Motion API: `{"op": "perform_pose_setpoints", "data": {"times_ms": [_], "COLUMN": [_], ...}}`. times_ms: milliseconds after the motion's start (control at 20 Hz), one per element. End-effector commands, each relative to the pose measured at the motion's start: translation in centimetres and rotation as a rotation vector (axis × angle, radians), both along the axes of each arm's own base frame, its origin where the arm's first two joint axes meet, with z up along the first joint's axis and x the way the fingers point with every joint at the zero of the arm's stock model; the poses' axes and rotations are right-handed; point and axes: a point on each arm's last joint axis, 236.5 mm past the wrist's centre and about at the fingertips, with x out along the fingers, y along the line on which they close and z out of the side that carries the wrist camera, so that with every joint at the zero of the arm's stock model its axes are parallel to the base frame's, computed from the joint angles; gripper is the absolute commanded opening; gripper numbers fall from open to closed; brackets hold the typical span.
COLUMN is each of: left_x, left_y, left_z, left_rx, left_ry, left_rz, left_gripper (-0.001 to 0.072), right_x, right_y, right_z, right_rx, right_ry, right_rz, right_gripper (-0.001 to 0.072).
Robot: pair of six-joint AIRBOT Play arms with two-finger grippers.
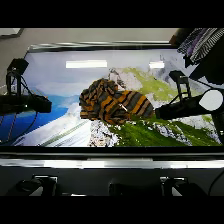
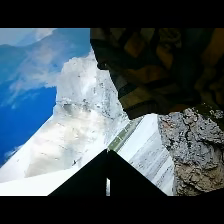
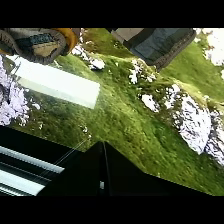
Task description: Fold the clothes and pants, and hang the long-sleeved shirts on hangers.
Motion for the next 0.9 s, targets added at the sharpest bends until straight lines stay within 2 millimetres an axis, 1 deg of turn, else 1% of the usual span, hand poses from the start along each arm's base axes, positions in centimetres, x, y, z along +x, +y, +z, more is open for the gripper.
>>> {"op": "perform_pose_setpoints", "data": {"times_ms": [0, 50, 100, 150, 200, 250, 400, 450, 500, 650, 750, 850], "left_x": [0.2, 0.5, 0.7, 1.0, 1.6, 1.9, 3.4, 4.1, 4.8, 6.6, 7.3, 7.6], "left_y": [0.0, 0.0, 0.1, 0.5, 1.3, 1.7, 0.9, 0.4, -0.2, -2.6, -3.9, -5.1], "left_z": [-0.1, -0.3, -0.8, -1.6, -3.1, -4.9, -11.7, -13.6, -15.0, -18.1, -19.8, -21.0], "left_rx": [0.001, -0.006, -0.028, -0.040, -0.035, -0.048, -0.252, -0.334, -0.417, -0.594, -0.669, -0.712], "left_ry": [0.000, -0.001, 0.022, 0.042, 0.067, 0.104, 0.259, 0.298, 0.333, 0.405, 0.444, 0.469], "left_rz": [0.002, 0.013, 0.051, 0.109, 0.165, 0.189, 0.271, 0.278, 0.289, 0.266, 0.284, 0.289], "left_gripper": [0.0053, 0.0251, 0.0654, 0.0720, 0.0720, 0.0720, 0.0720, 0.0720, 0.0720, 0.0720, 0.0720, 0.0720], "right_x": [0.0, 0.0, 0.0, 0.0, 0.0, 0.0, 0.0, 0.0, 0.0, 0.0, 0.0, 0.0], "right_y": [0.0, 0.0, 0.0, 0.0, 0.0, 0.0, 0.0, 0.0, 0.0, 0.0, 0.0, 0.0], "right_z": [0.0, 0.0, 0.0, 0.0, 0.0, 0.0, 0.0, 0.0, 0.0, 0.0, 0.0, 0.0], "right_rx": [0.000, 0.001, 0.001, 0.001, 0.001, 0.001, 0.001, 0.001, 0.001, 0.001, 0.001, 0.001], "right_ry": [0.000, 0.000, 0.000, 0.000, 0.000, -0.001, -0.001, -0.001, -0.001, -0.001, -0.001, -0.001], "right_rz": [0.000, 0.000, 0.000, 0.000, 0.000, -0.001, -0.001, -0.001, -0.001, -0.001, -0.001, -0.001], "right_gripper": [0.0028, 0.0028, 0.0028, 0.0028, 0.0028, 0.0028, 0.0028, 0.0028, 0.0028, 0.0028, 0.0028, 0.0028]}}
